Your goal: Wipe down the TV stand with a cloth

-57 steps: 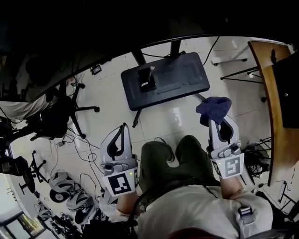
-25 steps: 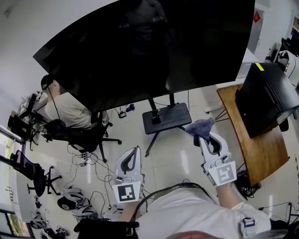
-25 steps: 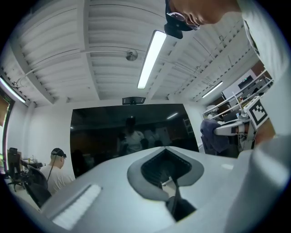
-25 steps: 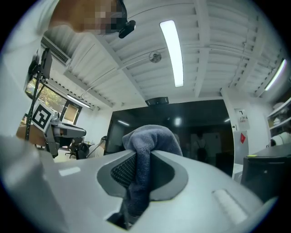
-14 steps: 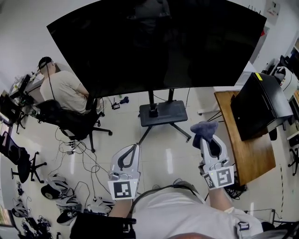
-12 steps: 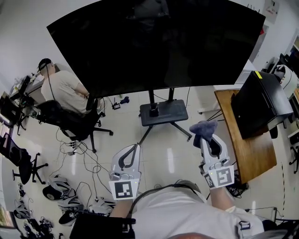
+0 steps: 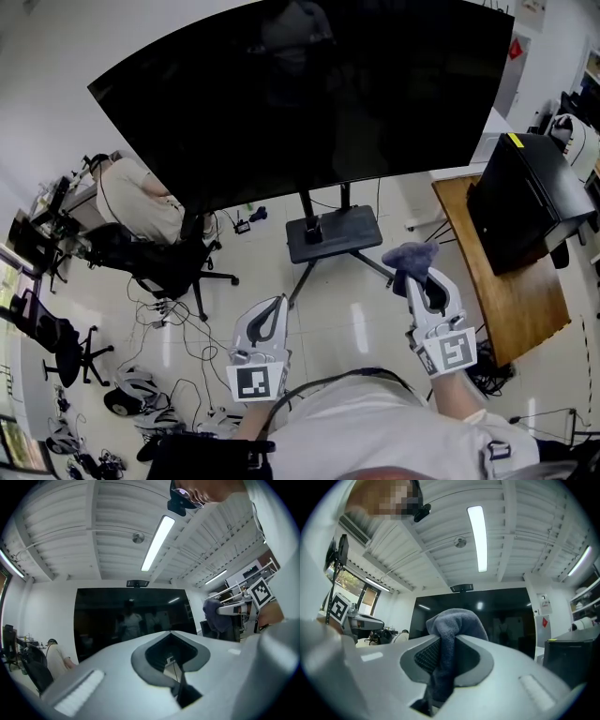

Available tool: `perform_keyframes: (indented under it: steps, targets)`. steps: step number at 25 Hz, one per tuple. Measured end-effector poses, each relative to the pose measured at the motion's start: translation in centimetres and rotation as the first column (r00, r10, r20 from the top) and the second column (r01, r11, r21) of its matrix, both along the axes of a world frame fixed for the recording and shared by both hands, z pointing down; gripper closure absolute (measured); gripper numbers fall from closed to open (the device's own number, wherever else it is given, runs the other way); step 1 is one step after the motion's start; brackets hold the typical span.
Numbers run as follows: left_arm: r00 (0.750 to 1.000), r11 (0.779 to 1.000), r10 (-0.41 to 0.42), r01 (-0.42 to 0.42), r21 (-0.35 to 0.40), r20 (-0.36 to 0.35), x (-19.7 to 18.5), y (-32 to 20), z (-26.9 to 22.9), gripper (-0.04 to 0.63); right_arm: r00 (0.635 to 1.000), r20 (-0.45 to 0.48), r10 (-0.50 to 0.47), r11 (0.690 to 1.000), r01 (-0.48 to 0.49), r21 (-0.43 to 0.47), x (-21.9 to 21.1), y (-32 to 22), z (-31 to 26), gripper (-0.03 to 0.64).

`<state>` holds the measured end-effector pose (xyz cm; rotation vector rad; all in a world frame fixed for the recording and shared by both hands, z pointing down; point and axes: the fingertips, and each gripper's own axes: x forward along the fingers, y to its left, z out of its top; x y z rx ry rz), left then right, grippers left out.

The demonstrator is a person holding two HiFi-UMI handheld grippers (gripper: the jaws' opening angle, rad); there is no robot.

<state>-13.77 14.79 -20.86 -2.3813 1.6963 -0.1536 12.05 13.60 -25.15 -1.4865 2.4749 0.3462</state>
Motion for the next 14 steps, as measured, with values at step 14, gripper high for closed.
perform_keyframes:
  steps: [14]
  targets:
    - [0.999,0.998,0.037,-0.035,-0.051,0.029,1.3,-0.3,0.4,0.351,1.0,0.001,0.021,1.0,-0.021,-0.017,0.3,0.4,0.8,0.558]
